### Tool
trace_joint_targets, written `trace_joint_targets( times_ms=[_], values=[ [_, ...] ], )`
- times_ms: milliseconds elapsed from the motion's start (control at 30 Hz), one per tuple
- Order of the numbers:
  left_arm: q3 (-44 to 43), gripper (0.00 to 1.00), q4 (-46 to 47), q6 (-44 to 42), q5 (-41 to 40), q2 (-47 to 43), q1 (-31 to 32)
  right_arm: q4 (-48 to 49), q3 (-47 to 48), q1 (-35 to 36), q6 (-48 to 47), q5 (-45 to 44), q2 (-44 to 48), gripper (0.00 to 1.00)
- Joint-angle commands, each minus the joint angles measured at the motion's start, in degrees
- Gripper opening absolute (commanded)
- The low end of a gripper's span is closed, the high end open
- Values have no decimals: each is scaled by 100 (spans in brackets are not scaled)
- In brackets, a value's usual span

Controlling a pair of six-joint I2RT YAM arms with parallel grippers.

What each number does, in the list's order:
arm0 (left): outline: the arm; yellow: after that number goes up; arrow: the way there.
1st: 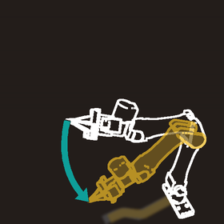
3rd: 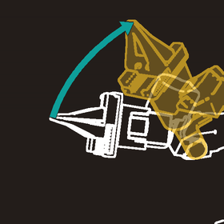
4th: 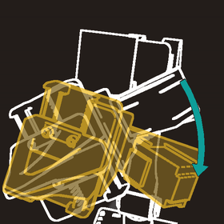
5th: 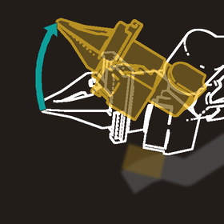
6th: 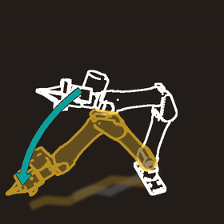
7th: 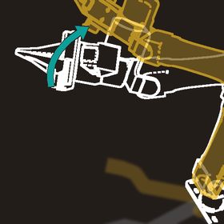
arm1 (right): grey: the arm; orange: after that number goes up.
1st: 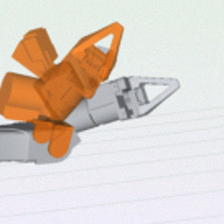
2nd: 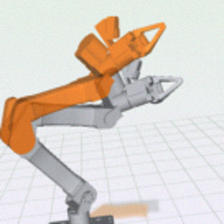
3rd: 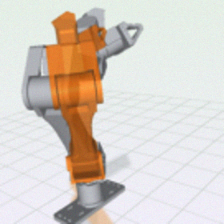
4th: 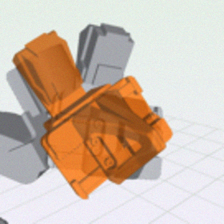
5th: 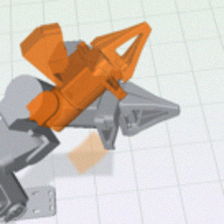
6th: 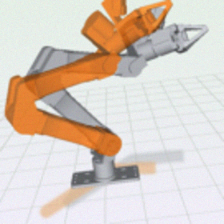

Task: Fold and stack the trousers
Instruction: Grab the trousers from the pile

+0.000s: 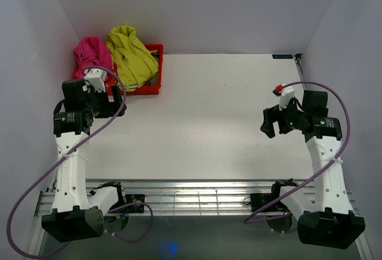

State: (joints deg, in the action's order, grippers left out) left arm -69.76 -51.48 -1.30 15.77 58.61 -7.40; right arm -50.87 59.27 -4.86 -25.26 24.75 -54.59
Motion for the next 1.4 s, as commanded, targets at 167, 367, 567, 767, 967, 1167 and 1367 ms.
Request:
trace_joint_targets(
  times_ms=[167, 367, 567, 767, 967, 1167, 1367],
  values=[
    [-468, 98, 1271, 754, -250, 651, -16, 104, 182, -32, -32, -392, -210, 90],
    [-1441, 98, 1993, 1176, -373, 2168, -7, 174, 235, -50, 38, -489, -386, 90],
    [-1945, 98, 2748, 1361, -426, 3112, 1, 174, 270, -111, 47, -542, -597, 90],
    [-2402, 98, 3083, 1527, -758, 4052, 81, 200, 410, -225, 47, -551, -781, 90],
    [-2885, 98, 3083, 1773, -961, 4992, 151, 201, 402, -269, 38, -629, -861, 90],
    [-3385, 98, 3100, 2028, -839, 5792, 265, 192, 358, -296, -14, -735, -913, 90],
    [-3483, 98, 3706, 2345, -365, 6118, 335, 130, 402, -305, -120, -875, -1027, 90]
  ],
)
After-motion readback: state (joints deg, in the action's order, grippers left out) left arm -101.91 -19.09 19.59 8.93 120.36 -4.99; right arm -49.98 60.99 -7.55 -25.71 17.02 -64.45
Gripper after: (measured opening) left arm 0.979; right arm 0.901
